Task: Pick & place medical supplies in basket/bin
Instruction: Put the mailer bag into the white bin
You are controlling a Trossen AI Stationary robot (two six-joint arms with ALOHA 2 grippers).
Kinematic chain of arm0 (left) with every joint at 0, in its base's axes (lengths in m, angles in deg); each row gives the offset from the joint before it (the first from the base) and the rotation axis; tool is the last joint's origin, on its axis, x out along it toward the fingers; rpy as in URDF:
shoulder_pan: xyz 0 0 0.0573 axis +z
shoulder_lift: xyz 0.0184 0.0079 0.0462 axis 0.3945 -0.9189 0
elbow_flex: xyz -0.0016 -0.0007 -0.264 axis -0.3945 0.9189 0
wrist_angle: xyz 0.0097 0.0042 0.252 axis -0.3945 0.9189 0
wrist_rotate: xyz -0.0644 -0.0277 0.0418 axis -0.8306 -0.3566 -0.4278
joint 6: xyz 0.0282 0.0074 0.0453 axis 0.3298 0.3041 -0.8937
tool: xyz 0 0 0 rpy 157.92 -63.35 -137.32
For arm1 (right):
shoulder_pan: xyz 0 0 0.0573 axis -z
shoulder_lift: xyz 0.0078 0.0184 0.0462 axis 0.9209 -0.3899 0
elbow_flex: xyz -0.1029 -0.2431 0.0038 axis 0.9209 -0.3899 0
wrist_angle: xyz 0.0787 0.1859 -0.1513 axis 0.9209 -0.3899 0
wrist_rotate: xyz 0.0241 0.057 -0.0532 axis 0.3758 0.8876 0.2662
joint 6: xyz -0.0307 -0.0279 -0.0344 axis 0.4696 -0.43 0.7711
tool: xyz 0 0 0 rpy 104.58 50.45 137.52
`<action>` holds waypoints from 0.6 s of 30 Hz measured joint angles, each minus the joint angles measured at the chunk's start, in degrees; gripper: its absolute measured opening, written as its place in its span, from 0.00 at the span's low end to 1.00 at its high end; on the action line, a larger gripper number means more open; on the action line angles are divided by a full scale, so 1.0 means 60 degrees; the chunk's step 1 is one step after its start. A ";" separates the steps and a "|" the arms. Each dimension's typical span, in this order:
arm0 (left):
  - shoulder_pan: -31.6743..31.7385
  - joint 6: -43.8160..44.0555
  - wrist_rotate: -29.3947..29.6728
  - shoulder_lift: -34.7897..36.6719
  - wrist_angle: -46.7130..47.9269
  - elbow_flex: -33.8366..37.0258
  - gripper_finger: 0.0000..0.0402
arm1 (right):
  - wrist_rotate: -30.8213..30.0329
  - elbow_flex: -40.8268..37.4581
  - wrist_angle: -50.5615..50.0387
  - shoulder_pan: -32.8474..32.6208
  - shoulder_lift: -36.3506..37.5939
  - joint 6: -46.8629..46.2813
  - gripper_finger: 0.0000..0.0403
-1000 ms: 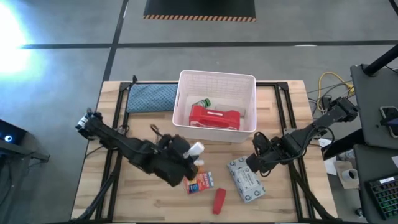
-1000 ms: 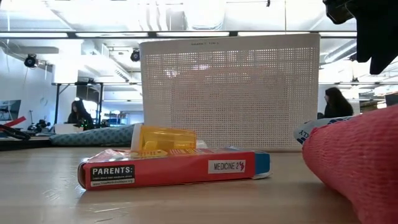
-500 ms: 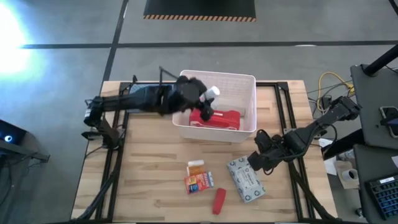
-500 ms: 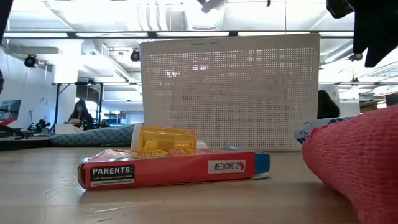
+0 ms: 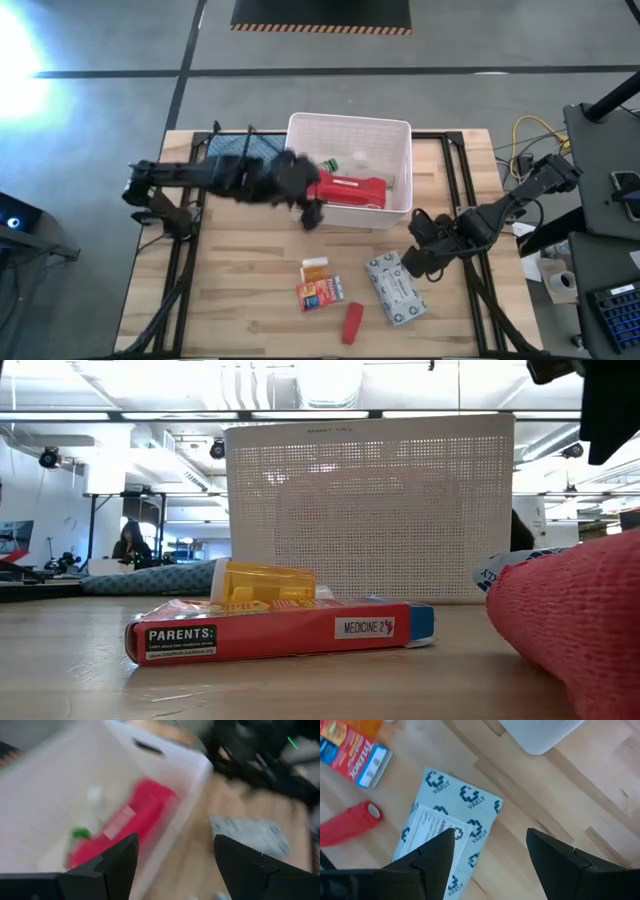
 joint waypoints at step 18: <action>-0.3696 0.4462 -0.0511 -0.0061 -0.1865 0.4554 0.59 | 0.0368 -0.0055 0.0631 0.0007 -0.0029 0.1239 0.59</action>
